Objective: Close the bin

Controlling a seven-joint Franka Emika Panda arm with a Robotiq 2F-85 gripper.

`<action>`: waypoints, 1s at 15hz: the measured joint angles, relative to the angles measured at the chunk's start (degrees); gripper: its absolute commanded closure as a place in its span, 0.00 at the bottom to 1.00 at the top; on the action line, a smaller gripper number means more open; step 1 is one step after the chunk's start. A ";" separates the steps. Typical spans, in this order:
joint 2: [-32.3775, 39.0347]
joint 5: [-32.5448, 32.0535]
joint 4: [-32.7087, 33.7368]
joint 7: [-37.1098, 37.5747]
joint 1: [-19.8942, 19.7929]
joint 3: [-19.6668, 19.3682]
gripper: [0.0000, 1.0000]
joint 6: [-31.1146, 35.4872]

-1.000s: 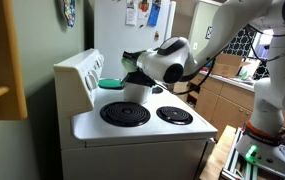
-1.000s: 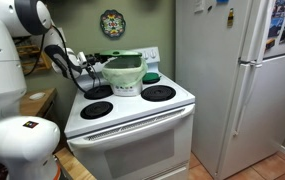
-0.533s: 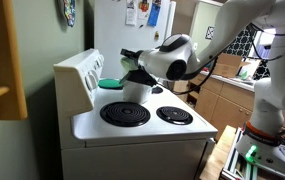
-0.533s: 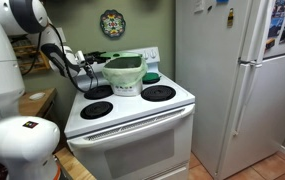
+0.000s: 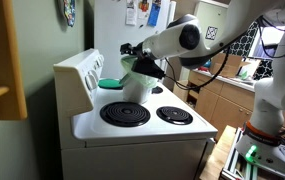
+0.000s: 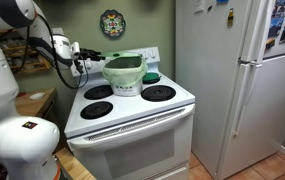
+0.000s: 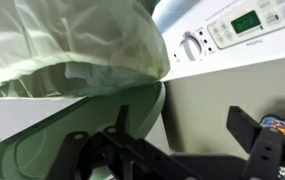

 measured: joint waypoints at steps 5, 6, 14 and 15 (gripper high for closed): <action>-1.05 15.91 2.70 -16.23 0.05 0.06 0.00 2.42; -1.06 19.06 3.47 -19.58 0.08 0.10 0.00 2.20; -1.23 34.29 13.68 -32.63 0.99 1.40 0.00 -14.53; -1.12 34.74 15.22 -32.47 1.12 1.55 0.00 -17.93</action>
